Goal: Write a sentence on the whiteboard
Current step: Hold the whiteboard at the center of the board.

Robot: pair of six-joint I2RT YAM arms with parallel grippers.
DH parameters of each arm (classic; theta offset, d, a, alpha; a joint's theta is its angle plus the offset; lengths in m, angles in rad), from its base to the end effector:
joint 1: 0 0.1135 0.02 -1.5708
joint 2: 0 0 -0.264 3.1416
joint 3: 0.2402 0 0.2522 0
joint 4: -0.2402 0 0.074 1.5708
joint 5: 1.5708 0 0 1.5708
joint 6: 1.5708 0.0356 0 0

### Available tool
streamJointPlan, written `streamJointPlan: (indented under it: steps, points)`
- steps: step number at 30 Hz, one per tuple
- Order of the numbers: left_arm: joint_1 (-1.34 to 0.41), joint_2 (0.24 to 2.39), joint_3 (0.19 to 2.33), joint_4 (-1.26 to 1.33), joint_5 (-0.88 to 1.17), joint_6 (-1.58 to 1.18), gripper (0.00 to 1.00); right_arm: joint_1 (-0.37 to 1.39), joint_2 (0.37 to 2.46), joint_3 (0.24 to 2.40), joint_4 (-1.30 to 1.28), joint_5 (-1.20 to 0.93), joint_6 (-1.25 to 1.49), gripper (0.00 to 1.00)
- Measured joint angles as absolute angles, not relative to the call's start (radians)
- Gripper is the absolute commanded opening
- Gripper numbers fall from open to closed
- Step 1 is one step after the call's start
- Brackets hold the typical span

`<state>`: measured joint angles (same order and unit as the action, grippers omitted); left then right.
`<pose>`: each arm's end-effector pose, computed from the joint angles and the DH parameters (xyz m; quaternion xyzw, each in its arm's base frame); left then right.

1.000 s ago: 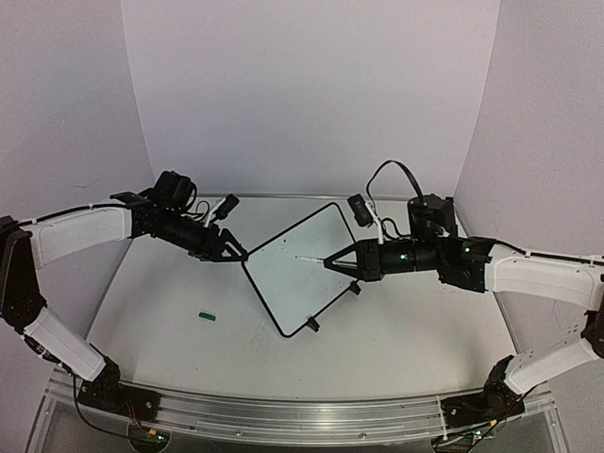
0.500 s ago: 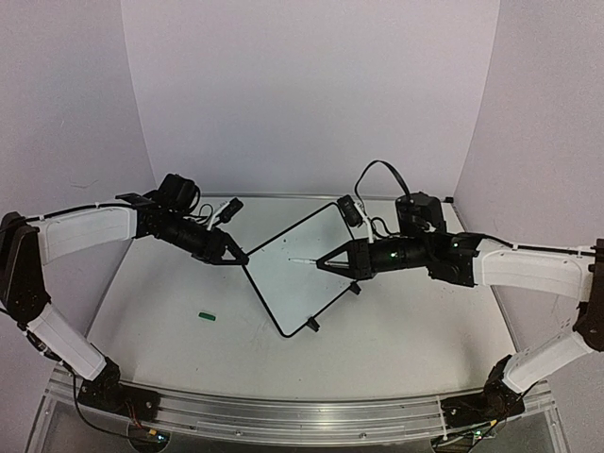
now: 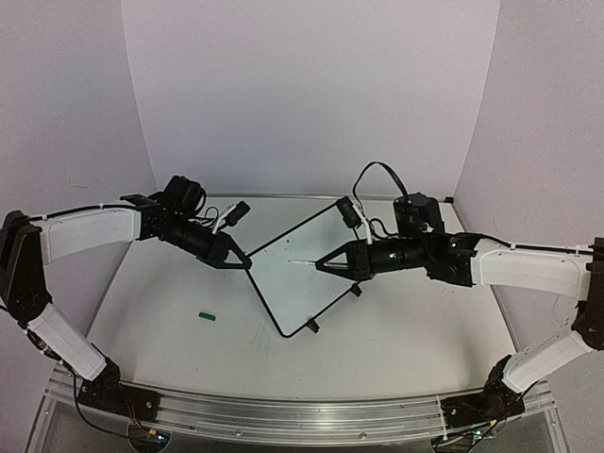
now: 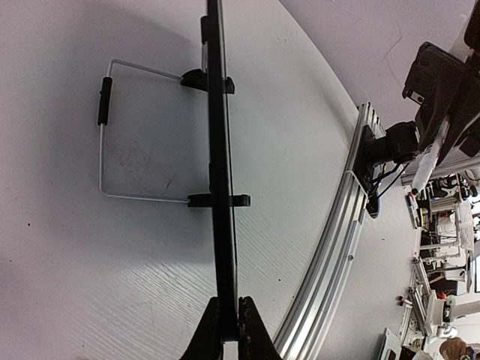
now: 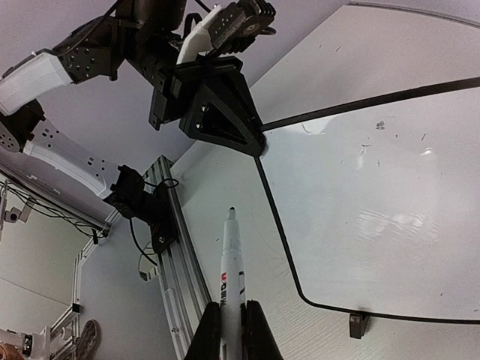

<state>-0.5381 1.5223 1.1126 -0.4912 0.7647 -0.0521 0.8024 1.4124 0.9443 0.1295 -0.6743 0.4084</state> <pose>0.2602 -0.1840 0.2565 0.3299 0.8210 -0.4258 0.1893 0.2065 0.2456 0.2834 -0.3382 0.7179 0.5323 0.2948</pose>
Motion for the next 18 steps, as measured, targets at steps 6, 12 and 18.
streamJointPlan:
  steps: [6,12,18]
  points:
    - [-0.547,1.529,1.126,-0.499,0.757,-0.041,0.00,0.802,1.412,0.944,0.117,-0.673,0.408,0.00]
    - [-0.551,1.541,1.142,-0.512,0.764,-0.033,0.00,0.802,1.412,0.944,0.107,-0.672,0.408,0.00]
    - [-0.551,1.562,1.173,-0.547,0.792,0.006,0.00,0.802,1.412,0.947,0.093,-0.673,0.401,0.00]
